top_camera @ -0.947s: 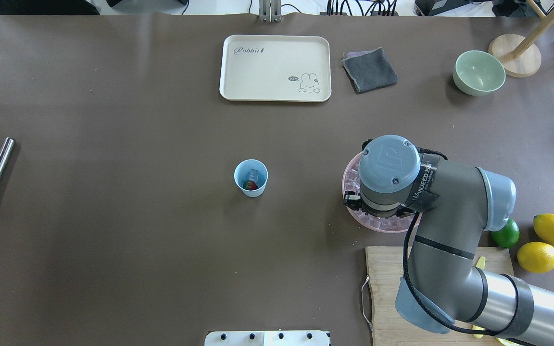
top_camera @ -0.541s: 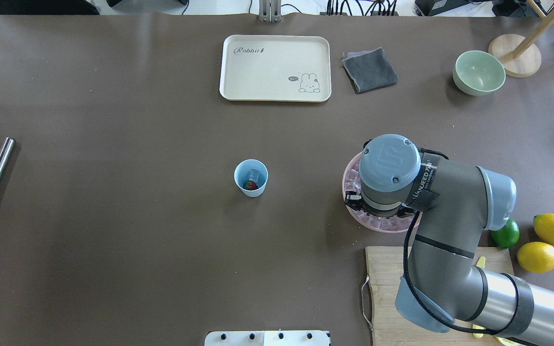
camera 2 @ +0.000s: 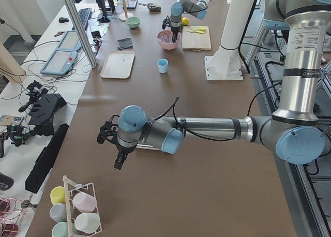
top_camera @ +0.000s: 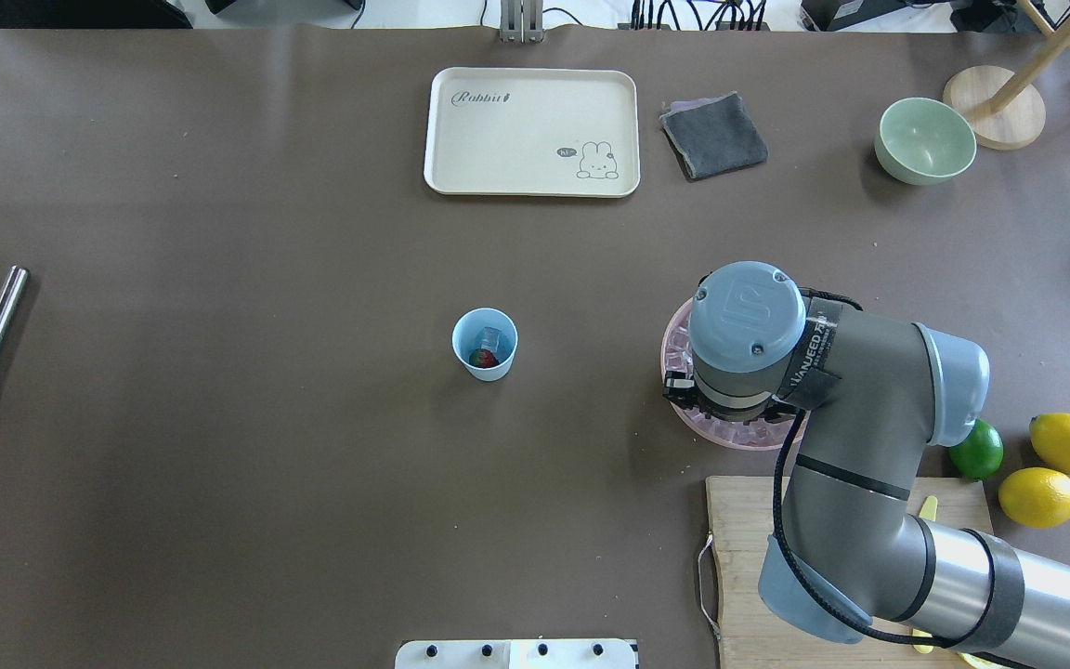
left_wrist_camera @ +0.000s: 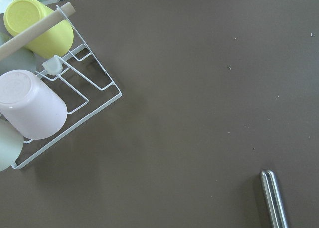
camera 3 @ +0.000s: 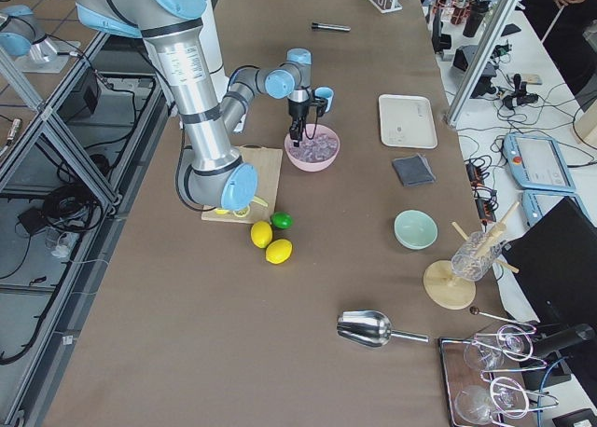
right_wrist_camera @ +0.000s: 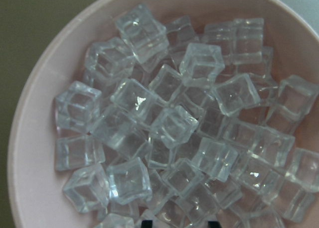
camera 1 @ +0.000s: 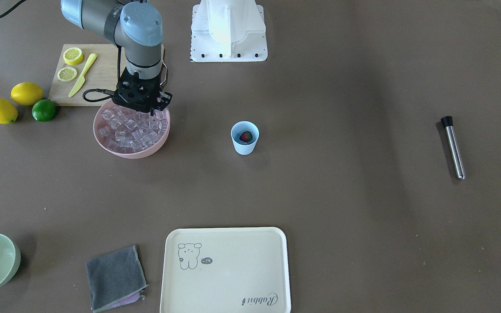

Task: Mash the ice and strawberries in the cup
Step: 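Close the right gripper on an ice cube and lift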

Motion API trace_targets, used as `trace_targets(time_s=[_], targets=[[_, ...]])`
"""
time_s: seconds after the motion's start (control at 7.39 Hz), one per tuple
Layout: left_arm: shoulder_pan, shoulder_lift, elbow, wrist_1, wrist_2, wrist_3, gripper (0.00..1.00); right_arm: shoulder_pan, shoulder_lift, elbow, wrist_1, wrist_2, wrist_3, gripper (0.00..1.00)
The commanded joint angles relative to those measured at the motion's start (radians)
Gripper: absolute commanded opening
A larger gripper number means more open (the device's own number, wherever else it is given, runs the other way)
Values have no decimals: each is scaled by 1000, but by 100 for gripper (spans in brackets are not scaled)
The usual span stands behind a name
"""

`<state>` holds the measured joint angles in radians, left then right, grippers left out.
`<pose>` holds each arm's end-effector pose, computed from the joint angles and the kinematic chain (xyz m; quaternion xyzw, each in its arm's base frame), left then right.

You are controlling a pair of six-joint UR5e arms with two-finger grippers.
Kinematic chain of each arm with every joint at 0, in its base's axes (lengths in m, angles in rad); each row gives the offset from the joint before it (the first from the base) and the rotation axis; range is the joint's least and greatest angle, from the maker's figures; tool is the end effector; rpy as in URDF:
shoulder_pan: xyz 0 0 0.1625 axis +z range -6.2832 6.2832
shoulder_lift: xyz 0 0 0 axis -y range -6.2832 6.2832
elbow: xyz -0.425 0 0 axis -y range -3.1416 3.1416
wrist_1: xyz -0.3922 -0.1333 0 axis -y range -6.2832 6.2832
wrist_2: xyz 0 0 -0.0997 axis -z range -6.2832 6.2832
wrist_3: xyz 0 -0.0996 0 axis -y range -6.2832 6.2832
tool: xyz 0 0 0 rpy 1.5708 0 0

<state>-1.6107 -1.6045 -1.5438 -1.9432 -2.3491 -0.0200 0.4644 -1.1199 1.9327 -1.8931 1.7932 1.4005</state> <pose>-0.0843 -0.5224 0.6136 0.1780 0.3709 0.0442 0.9104 -0.4763 -0.3631 0.2989 -0.0270 -0.2628 0.1146 0.9576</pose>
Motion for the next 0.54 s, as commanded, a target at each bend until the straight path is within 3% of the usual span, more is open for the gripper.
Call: trace_targets(time_s=[0.0,0.14,0.41], targets=[[0,0,1,1,1,0,98,-9,2,-3,2,0,3,47],[-2,0,1,0,1,0,98,-9,2,-1,0,0,3,38],[-2,1,-1,0,-1,0,98,-10,-1,-4,-1,-2,3,34]])
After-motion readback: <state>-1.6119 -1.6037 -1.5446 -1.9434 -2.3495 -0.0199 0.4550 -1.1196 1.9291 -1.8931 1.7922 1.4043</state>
